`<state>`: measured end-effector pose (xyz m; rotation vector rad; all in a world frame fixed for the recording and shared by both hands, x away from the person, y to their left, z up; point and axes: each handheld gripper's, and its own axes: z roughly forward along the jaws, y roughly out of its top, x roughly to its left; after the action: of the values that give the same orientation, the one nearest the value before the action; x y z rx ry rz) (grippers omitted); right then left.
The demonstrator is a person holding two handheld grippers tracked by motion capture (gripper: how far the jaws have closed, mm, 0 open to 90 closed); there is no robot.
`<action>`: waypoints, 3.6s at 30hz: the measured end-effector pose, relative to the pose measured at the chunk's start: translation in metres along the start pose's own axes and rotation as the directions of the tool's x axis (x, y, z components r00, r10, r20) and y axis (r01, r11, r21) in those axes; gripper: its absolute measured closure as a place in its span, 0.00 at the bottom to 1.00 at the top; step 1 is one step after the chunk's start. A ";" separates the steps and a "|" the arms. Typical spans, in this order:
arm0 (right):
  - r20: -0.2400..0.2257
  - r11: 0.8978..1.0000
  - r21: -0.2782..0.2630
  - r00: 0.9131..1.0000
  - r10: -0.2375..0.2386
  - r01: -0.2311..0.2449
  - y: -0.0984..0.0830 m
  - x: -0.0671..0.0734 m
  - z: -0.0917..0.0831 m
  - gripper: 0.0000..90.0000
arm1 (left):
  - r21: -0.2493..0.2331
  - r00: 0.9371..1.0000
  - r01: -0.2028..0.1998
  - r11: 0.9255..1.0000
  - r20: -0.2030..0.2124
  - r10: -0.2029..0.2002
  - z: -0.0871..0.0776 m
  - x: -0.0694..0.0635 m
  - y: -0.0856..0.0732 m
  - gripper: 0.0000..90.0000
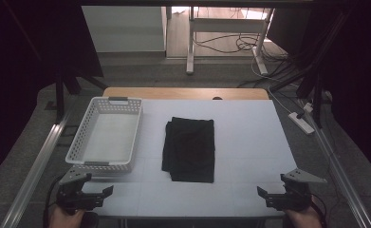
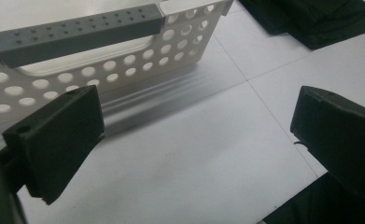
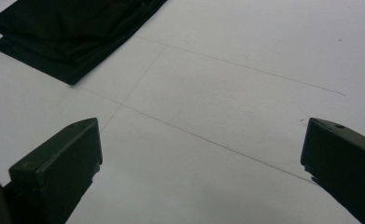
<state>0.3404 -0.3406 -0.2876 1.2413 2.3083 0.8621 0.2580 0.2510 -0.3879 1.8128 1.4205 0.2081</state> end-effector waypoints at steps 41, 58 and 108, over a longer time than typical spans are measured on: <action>-0.023 0.997 0.048 0.998 -0.066 0.067 0.002 0.005 0.006 0.00 | -0.010 1.000 -0.020 1.000 0.022 0.021 0.000 -0.005 0.002 0.00; -0.032 0.996 0.056 0.997 -0.073 0.075 0.002 0.006 0.007 0.00 | 0.001 0.995 -0.074 0.997 0.060 0.074 0.007 -0.013 0.007 0.00; -0.039 0.994 0.062 0.996 -0.082 0.085 0.003 0.006 0.009 0.00 | -0.018 0.932 -0.213 0.977 0.297 0.209 0.074 -0.071 0.046 0.00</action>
<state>0.3442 -0.3311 -0.2922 1.1543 2.4155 0.7948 0.3097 0.1512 -0.3824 1.9168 1.0204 0.0297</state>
